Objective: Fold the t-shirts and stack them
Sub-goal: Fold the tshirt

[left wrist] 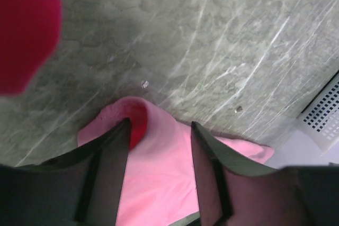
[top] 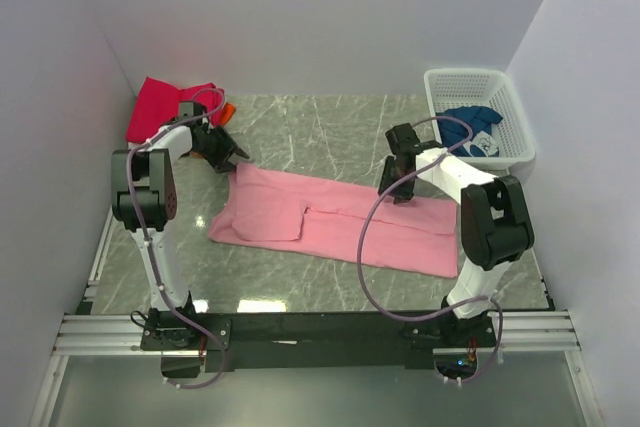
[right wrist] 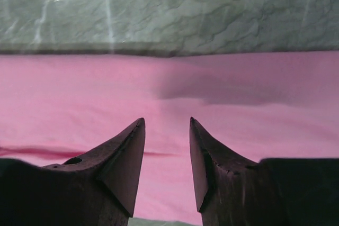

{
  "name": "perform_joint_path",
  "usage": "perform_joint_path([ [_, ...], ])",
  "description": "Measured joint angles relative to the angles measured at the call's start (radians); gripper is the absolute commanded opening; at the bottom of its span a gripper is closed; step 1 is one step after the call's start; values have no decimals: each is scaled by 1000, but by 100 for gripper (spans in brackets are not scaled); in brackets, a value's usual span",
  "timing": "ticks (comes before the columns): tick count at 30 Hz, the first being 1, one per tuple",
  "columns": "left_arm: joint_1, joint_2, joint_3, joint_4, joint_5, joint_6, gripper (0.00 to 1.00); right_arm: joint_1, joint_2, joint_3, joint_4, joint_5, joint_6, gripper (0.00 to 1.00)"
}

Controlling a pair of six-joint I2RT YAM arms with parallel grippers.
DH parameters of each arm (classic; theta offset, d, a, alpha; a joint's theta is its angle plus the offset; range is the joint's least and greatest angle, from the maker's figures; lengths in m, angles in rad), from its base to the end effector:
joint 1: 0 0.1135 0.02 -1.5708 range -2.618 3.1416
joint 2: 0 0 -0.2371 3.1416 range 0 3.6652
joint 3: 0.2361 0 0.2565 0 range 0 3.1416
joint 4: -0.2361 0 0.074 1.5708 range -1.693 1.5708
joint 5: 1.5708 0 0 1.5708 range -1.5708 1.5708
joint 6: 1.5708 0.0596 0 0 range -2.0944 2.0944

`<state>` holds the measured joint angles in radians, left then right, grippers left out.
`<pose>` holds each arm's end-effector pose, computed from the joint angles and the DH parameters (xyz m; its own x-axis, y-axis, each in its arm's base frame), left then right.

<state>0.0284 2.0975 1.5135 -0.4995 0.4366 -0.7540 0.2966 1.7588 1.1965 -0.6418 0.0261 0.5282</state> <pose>0.4408 -0.0127 0.1179 -0.7617 -0.6422 -0.0855 -0.4791 0.6472 -0.5929 0.3401 0.1023 0.1395 -0.9138 0.2475 -0.3220 0.2053 0.9656 0.1596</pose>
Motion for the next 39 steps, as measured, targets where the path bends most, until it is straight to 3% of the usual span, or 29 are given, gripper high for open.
perform_joint_path([
  [8, 5, 74, 65, -22, 10, 6, 18, -27, 87, -3, 29, 7, 1, 46],
  [13, 20, 92, 94, -40, 10, 14, 3, -29, 96, 8, 21, 8, 7, 46],
  [21, 32, 124, 133, -66, 3, 37, 0, -33, 124, 45, -17, 12, 34, 45],
  [25, 32, 155, 183, -74, 8, 52, 5, -34, 124, 47, -21, 14, 49, 45],
  [27, 31, 183, 229, -84, 14, 63, 11, -35, 124, 47, -21, 14, 55, 46],
  [32, 26, 257, 379, -121, 34, 97, 48, -35, 123, 47, -25, 14, 62, 45],
  [35, 23, 260, 426, -127, 24, 116, 58, -35, 121, 49, -35, 16, 61, 46],
  [39, 18, 238, 443, -140, -4, 128, 65, -36, 116, 71, -79, 20, 53, 46],
])
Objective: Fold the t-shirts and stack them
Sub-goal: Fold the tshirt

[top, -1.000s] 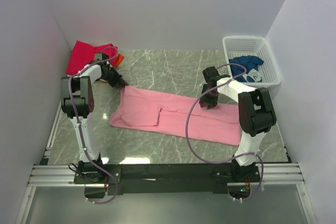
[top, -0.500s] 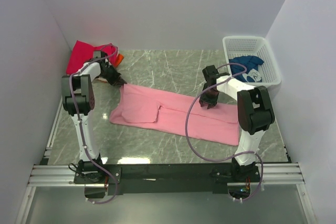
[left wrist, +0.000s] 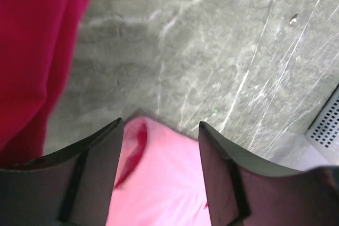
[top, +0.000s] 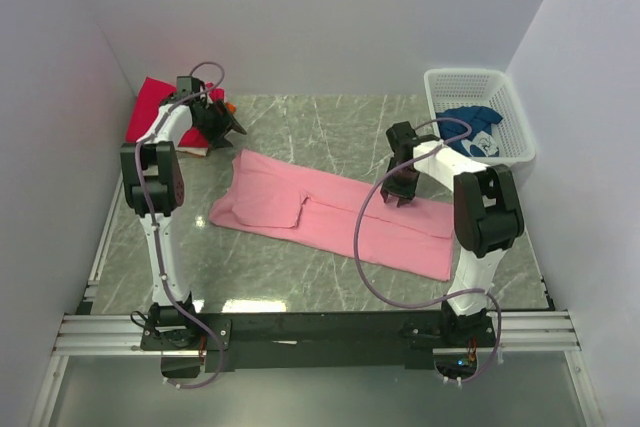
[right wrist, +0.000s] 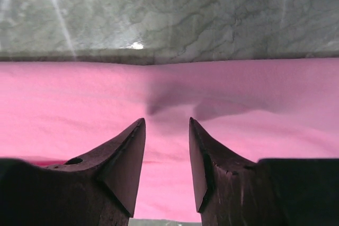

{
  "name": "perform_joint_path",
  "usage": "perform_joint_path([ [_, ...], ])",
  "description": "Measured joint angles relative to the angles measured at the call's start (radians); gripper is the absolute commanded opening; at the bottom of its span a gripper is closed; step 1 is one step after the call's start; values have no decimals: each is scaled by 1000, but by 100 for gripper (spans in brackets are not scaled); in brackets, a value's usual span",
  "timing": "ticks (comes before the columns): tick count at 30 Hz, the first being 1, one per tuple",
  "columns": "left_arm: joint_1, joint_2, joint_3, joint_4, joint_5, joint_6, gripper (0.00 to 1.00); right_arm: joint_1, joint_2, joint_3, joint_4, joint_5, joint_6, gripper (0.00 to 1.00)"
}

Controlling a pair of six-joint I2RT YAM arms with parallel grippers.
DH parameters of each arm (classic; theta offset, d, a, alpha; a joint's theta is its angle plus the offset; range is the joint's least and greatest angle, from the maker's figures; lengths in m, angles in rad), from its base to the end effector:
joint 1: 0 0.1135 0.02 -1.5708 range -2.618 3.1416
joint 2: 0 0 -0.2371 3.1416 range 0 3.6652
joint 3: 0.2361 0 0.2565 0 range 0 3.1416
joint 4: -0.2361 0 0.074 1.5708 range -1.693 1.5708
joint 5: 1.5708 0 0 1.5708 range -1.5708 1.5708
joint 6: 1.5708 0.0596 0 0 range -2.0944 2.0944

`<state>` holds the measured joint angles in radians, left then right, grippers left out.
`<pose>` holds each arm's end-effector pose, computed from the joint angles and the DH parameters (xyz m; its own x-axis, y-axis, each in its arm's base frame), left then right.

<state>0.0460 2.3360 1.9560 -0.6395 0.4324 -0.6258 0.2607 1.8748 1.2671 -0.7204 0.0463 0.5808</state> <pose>0.5058 -0.0017 0.1386 -0.7937 -0.5689 -0.2154 -0.3546 0.7204 -0.5961 0.3505 0.0907 0.1170 -0.9195 0.3220 -0.2256 0.3084 0.9466 0.0943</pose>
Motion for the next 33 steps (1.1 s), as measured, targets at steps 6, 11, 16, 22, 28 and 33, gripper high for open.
perform_joint_path([
  [6, -53, -114, -52, -40, -116, 5, 71, 0, -21, 44, -32, -2, -38, 46],
  [11, -159, -252, -136, -35, -190, 5, 74, 0, -23, 40, -50, -10, -75, 45],
  [16, -231, -291, -206, -19, -174, 4, 71, 0, -23, 22, -47, -41, -81, 43],
  [22, -227, -293, -403, -19, -117, 1, 71, 0, -22, -13, -50, -74, -80, 42],
  [28, -224, -317, -528, 15, -83, 1, 70, 6, -22, -48, -49, -85, -73, 41],
  [33, -225, -325, -551, 42, -84, 7, 71, 22, -41, -92, -32, -84, -65, 38],
])
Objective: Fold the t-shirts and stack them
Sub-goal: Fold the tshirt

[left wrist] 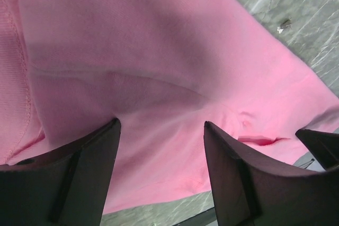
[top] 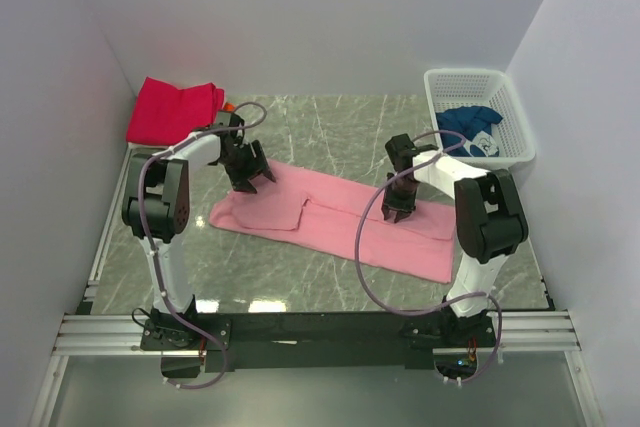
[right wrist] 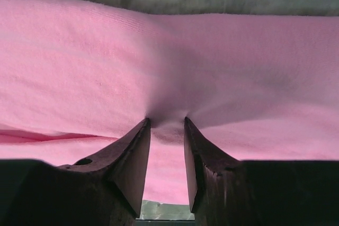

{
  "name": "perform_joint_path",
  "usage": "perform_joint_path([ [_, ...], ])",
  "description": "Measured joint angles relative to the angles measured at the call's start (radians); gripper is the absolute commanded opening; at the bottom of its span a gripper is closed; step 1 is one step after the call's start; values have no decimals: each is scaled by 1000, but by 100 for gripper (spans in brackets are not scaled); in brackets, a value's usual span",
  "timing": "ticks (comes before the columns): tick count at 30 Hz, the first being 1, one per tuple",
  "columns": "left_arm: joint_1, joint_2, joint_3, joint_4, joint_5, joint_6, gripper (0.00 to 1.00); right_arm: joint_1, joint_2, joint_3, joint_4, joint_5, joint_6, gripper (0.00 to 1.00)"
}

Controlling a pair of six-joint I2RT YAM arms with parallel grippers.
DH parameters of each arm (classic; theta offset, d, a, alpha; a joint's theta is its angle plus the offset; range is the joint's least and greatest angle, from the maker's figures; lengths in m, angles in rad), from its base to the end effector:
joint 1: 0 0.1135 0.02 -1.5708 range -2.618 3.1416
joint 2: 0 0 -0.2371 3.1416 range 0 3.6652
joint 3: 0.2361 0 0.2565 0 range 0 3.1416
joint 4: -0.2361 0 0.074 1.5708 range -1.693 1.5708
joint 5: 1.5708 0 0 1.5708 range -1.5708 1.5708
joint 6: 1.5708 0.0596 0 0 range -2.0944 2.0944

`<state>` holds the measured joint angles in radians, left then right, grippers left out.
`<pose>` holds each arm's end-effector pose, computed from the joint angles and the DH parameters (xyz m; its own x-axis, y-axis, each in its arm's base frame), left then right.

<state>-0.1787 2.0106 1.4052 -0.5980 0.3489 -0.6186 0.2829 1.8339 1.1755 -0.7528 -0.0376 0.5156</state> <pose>0.3968 -0.0924 0.1141 -0.9152 -0.3885 -0.1076 -0.2980 0.8318 -0.4682 0.3228 0.0962 0.1055 -0.9652 0.2325 -0.1200 0.2198 0.9693 0.1106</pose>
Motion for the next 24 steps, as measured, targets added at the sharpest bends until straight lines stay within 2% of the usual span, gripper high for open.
perform_joint_path([
  [4, -5, 32, 51, -24, -14, 19, 72, 27, -26, -35, 8, -1, 19, 38],
  [10, -10, 174, 280, -49, -45, 44, 72, 97, -43, -61, 9, -6, 69, 38],
  [17, -29, 342, 562, -42, -109, 85, 73, 233, -44, -59, 4, -18, 152, 38],
  [24, -63, 401, 671, -21, -117, 107, 75, 331, -60, -48, -20, -32, 211, 39],
])
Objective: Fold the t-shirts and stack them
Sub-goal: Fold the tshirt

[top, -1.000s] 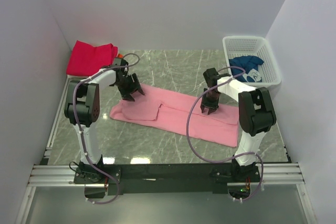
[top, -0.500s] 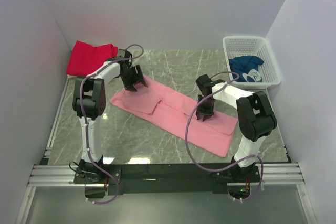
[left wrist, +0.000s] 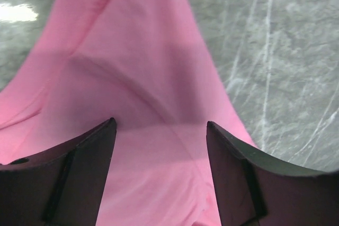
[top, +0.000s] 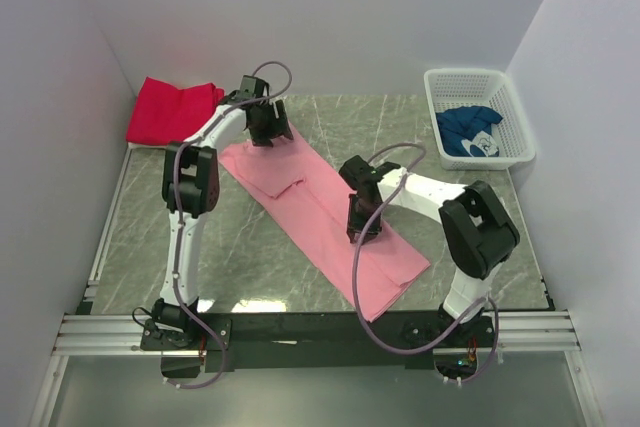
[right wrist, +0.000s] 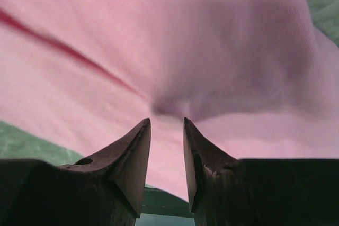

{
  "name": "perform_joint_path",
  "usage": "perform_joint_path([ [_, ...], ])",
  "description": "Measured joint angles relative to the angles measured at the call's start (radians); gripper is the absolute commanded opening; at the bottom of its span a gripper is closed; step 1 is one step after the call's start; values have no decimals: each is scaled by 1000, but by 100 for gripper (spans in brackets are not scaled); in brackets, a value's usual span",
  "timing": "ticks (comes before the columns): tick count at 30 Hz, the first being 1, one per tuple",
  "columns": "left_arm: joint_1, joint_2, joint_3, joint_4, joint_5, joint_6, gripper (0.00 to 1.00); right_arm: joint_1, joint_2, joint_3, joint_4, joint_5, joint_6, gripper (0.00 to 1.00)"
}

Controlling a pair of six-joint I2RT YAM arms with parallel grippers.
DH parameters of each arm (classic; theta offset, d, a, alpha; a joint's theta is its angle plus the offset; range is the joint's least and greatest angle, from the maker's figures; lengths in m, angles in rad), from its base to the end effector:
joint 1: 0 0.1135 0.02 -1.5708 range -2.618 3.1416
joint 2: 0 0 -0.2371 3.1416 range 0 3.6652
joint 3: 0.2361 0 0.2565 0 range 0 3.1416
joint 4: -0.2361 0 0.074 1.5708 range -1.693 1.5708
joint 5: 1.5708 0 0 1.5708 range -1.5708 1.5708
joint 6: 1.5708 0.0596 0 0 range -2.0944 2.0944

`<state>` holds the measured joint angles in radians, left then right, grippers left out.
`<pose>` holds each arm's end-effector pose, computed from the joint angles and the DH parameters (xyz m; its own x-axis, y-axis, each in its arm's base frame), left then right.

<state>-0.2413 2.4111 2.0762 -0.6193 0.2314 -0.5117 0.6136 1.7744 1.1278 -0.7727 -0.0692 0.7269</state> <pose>0.5096 -0.1395 0.1387 -0.8677 -0.2773 -0.4126 -0.0728 0.8919 -0.4463 0.2619 0.1895 0.1114 -0.9913 0.1127 -0.0674 0.1015 0.9833 0.1514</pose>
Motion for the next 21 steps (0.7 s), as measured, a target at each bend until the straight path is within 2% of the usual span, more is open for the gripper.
perform_joint_path([
  [6, -18, -49, -55, 32, 16, -4, 75, 4, -113, -8, 11, 16, -21, 40],
  [12, -18, -285, -290, 70, 32, -35, 75, -2, -163, -96, 79, 33, -71, 42],
  [15, -18, -373, -356, 72, 25, -43, 75, -10, -171, -158, 112, 35, -81, 42],
  [21, -28, -401, -449, 64, -11, -56, 72, -12, -171, -213, 169, 30, -80, 42],
])
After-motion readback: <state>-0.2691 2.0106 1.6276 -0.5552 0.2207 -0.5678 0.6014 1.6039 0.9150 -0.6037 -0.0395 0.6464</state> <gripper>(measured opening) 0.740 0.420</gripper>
